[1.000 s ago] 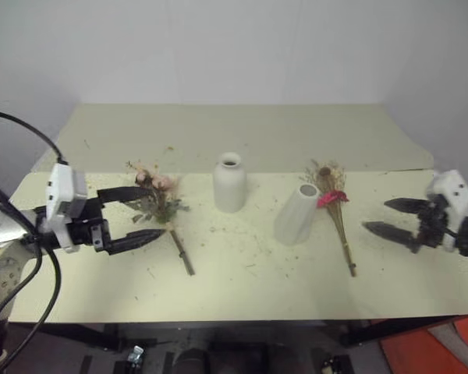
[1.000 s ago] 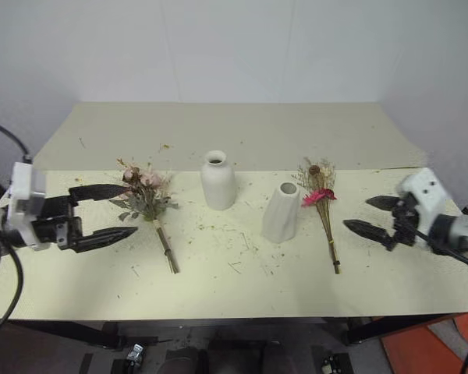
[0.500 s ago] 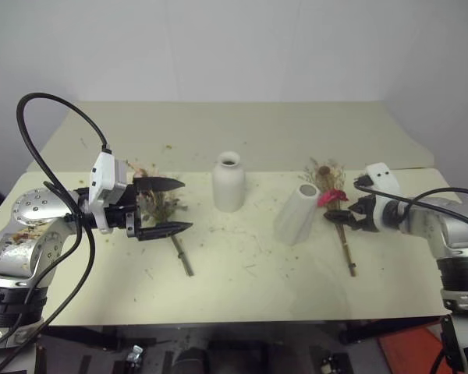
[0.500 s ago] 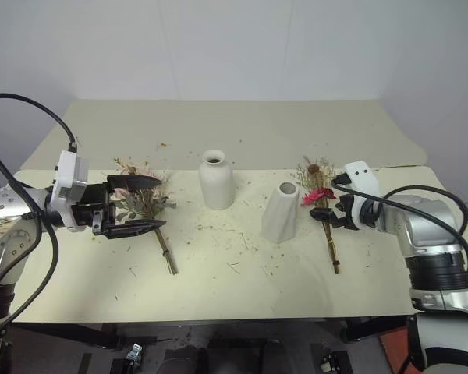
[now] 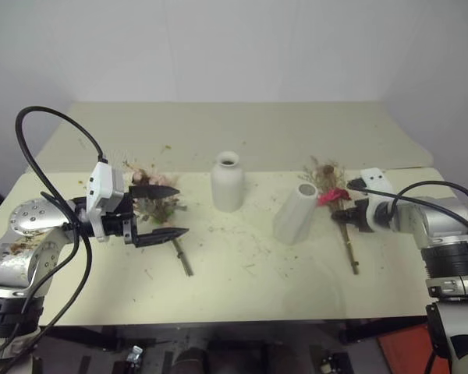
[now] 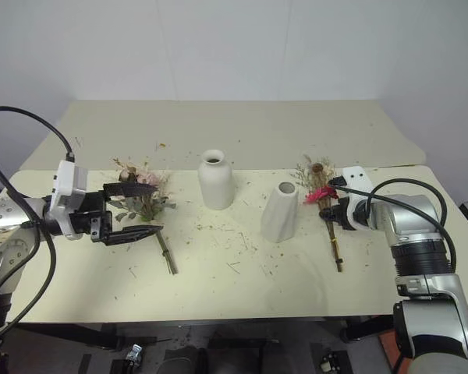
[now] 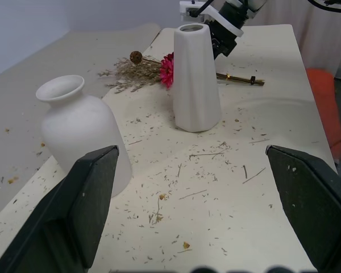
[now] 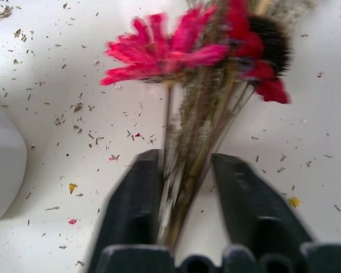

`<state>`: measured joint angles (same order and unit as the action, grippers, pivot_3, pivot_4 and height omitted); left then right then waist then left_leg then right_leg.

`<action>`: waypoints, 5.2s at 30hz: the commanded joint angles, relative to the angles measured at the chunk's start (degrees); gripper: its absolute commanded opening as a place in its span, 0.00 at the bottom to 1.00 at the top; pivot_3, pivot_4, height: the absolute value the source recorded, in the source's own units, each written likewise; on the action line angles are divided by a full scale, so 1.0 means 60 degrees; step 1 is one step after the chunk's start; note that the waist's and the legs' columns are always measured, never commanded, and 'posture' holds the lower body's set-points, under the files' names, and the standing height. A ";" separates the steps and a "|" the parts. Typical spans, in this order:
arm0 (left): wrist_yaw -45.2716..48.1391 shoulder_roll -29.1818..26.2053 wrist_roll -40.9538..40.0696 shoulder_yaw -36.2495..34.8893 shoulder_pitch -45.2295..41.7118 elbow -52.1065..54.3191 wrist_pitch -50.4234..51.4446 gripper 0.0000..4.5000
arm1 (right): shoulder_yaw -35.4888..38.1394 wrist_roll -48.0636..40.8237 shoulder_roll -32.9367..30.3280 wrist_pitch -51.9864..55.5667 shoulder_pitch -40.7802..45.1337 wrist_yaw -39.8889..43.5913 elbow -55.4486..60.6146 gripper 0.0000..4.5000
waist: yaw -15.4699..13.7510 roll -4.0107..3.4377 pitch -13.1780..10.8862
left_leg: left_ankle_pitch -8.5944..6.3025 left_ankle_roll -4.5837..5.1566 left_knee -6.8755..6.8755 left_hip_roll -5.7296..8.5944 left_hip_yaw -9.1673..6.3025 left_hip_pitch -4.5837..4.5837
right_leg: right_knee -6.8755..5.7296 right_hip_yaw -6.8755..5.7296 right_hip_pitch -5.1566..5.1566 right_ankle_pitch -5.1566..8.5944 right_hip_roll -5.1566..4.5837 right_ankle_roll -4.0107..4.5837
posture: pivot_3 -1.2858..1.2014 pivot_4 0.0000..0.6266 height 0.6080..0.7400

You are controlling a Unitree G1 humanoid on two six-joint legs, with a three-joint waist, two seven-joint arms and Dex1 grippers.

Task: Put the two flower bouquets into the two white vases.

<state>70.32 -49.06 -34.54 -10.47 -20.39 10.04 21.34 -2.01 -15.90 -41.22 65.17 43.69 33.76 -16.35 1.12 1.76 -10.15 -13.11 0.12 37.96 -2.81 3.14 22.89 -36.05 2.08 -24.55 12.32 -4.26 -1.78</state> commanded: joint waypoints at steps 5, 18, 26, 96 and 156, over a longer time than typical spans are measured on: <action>-0.0064 -0.0041 -0.0038 -0.0235 -0.0114 0.0163 -0.0201 1.00 | 0.0110 0.0129 -0.0115 0.0015 0.0067 0.0002 0.0084 0.00 | -0.0007 0.0000 0.0000 | 0.0000 0.0000 0.0000 0.0000 0.0000 0.0000 | 0.0001 0.0000 0.0000 0.0000 0.0000 0.0000 | 0.52 0.24 1.00; 0.0027 -0.0181 -0.0077 -0.0333 -0.0193 0.0104 -0.0068 1.00 | 0.3543 -0.0237 0.1834 -0.7097 -0.0741 -0.2526 0.3568 0.00 | 0.0027 -0.0001 0.0000 | 0.0000 0.0000 0.0000 -0.0006 -0.0004 0.0041 | -0.0014 0.0009 -0.0055 -0.0006 0.0010 -0.0010 | 0.52 0.24 1.00; -0.0031 -0.0205 -0.0177 -0.0479 -0.0222 0.0122 0.0045 1.00 | 0.4974 -0.5172 0.3172 -0.6772 -0.1584 -0.0678 0.5755 0.00 | -0.0028 0.0003 0.0003 | 0.0001 0.0000 0.0002 -0.0007 0.0000 0.0051 | -0.0013 0.0008 -0.0059 -0.0017 0.0004 -0.0002 | 0.52 0.24 1.00; -0.0487 -0.0273 -0.0615 -0.0871 0.0106 0.0535 0.0255 1.00 | 0.2160 -0.3097 0.4381 -1.0697 -0.3741 0.0427 0.4391 0.00 | -0.0005 0.0043 0.0043 | 0.0005 0.0007 0.0001 -0.0013 0.0002 -0.0073 | -0.0011 0.0010 0.0054 -0.0018 0.0012 0.0004 | 0.52 0.24 1.00; -0.0882 -0.0260 -0.0321 -0.0839 0.0223 0.0512 0.0037 1.00 | 0.2283 -0.2183 0.2583 -1.0146 -0.6081 0.0810 0.5721 1.00 | -0.0063 0.0062 0.0060 | 0.0004 0.0006 -0.0003 -0.0012 0.0005 -0.0047 | 0.0002 0.0006 0.0035 -0.0014 0.0007 0.0003 | 0.52 0.24 1.00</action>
<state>66.00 -49.91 -37.01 -13.73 -19.15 11.74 22.30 9.89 -30.48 -24.17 3.66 7.46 38.80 15.27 0.74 2.13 -9.80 -13.08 0.16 37.95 -2.86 3.18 22.60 -36.03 2.13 -24.33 12.24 -4.25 -1.77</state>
